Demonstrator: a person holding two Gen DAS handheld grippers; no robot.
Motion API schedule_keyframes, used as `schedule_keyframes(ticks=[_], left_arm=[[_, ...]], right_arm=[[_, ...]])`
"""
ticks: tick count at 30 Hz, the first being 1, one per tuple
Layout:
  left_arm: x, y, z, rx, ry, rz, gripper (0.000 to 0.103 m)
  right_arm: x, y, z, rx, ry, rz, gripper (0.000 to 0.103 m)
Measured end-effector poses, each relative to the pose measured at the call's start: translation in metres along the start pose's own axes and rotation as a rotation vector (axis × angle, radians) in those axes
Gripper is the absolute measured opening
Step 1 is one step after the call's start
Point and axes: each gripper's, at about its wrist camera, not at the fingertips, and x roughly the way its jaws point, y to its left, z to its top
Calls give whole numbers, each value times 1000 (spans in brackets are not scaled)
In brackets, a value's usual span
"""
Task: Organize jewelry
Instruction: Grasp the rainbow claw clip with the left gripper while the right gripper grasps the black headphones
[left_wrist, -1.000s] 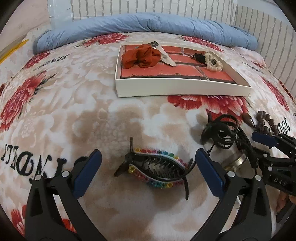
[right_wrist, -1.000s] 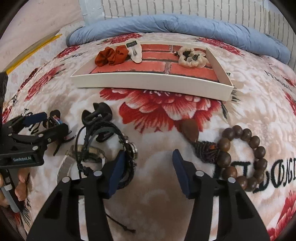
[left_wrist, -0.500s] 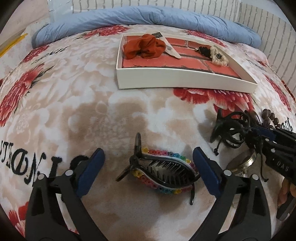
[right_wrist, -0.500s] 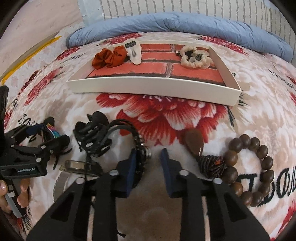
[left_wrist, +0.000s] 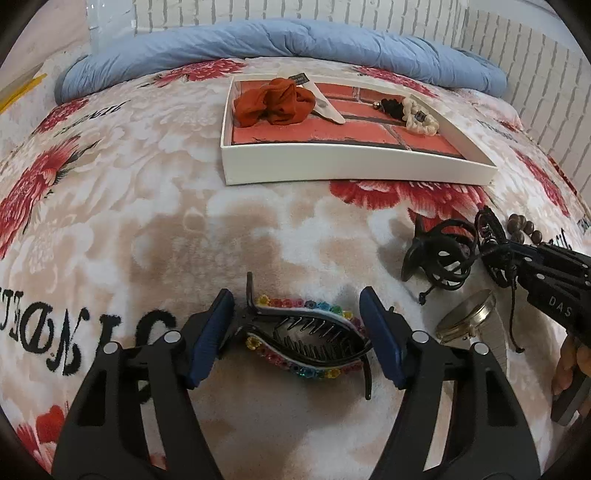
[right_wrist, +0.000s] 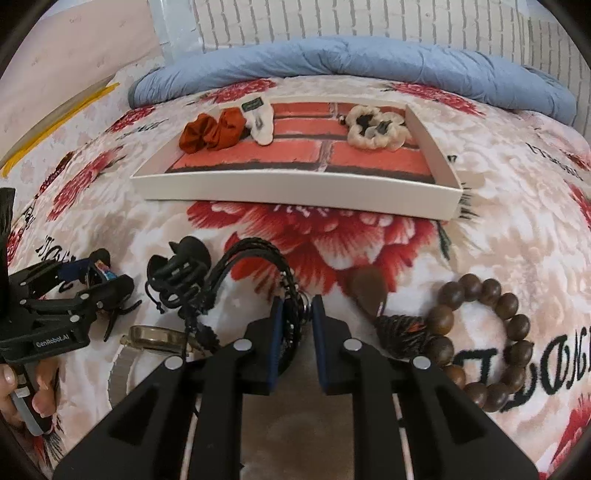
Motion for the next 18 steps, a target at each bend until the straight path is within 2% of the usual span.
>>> schedule_keyframes(ticks=[6, 18], left_arm=[[-5, 5, -1, -20, -18, -17, 64], [-16, 32, 3, -130, -91, -46, 63]], right_arm=[[-3, -6, 1, 14, -17, -2, 16], [-8, -16, 8, 40, -71, -10, 16]])
